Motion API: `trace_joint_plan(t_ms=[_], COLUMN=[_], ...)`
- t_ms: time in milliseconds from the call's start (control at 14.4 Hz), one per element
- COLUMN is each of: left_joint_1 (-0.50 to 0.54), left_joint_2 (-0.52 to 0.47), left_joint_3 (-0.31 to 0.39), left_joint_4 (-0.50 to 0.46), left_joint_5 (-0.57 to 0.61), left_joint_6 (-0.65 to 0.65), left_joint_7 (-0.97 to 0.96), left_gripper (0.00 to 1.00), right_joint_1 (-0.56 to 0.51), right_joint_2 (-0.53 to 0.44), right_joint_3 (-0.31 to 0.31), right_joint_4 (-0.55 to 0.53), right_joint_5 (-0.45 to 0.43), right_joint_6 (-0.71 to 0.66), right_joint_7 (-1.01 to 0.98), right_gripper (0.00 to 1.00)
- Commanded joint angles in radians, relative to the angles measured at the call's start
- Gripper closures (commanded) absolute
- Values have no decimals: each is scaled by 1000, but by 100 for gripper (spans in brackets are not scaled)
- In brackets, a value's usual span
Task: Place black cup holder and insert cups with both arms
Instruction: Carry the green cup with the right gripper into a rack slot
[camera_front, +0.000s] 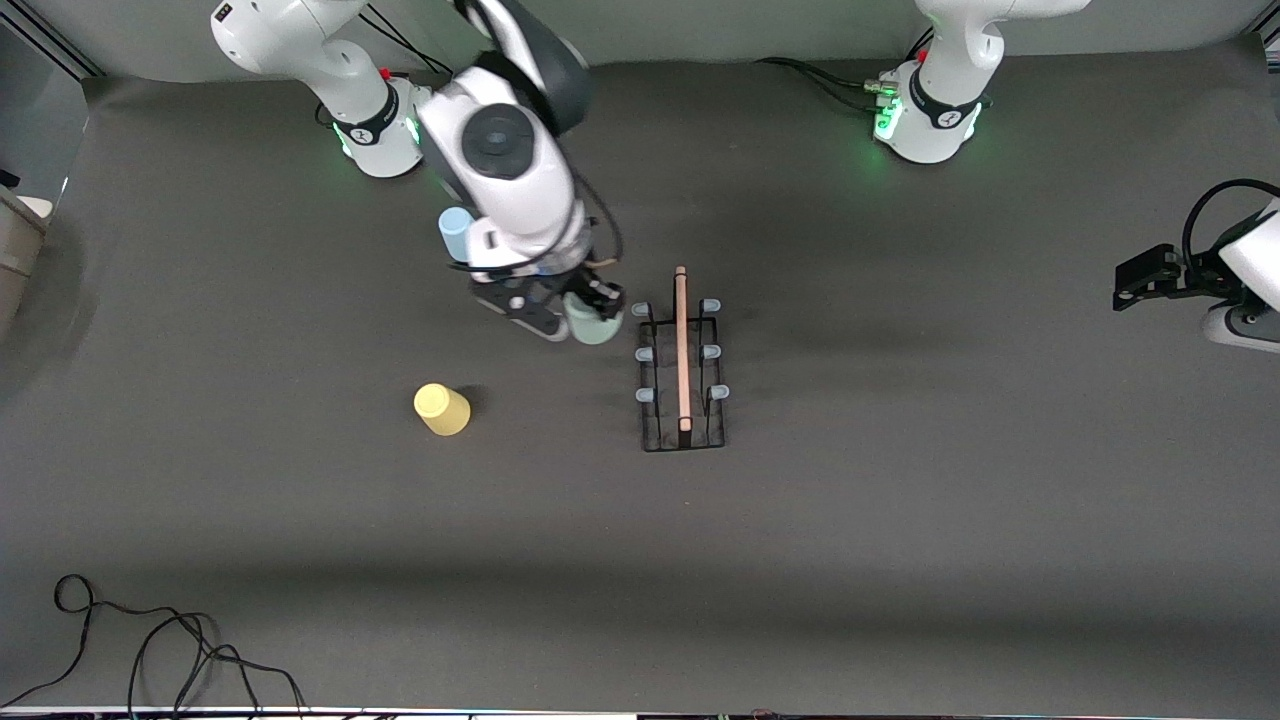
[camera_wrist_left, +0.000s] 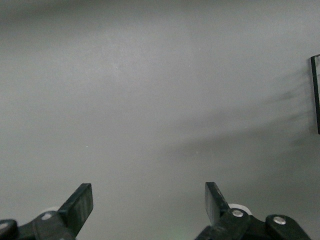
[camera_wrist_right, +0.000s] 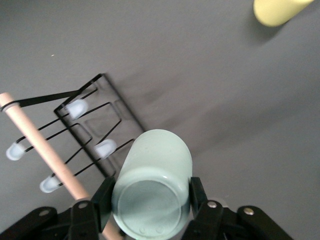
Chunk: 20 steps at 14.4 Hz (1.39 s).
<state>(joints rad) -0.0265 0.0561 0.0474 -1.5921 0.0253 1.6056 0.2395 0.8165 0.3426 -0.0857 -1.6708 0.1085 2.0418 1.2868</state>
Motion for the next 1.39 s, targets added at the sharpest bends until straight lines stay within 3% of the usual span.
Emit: trace_joint_plan(t_ms=[0, 972, 1041, 1110, 1180, 1319], left_joint_1=[10, -7, -7, -9, -10, -10], left_joint_2=[10, 16, 17, 18, 19, 16], left_joint_3=[-12, -12, -12, -14, -12, -14], left_joint_4=[26, 23, 23, 23, 24, 30], left_joint_5=[2, 4, 2, 2, 2, 7], left_joint_6=[-3, 0, 5, 7, 8, 7], left_joint_7=[3, -11, -11, -11, -11, -13], left_gripper=[0, 0, 0, 0, 0, 0], right_joint_1=[50, 86, 84, 85, 86, 79], right_joint_2=[58, 144, 145, 145, 144, 142], right_joint_3=[-11, -12, -12, -12, -12, -12], right_joint_4=[98, 51, 51, 49, 49, 51], right_joint_5=[7, -26, -26, -26, -26, -26], right_joint_6=[-14, 78, 80, 80, 78, 74], right_joint_7=[103, 128, 129, 132, 132, 123], right_gripper=[100, 100, 84, 23, 0, 0])
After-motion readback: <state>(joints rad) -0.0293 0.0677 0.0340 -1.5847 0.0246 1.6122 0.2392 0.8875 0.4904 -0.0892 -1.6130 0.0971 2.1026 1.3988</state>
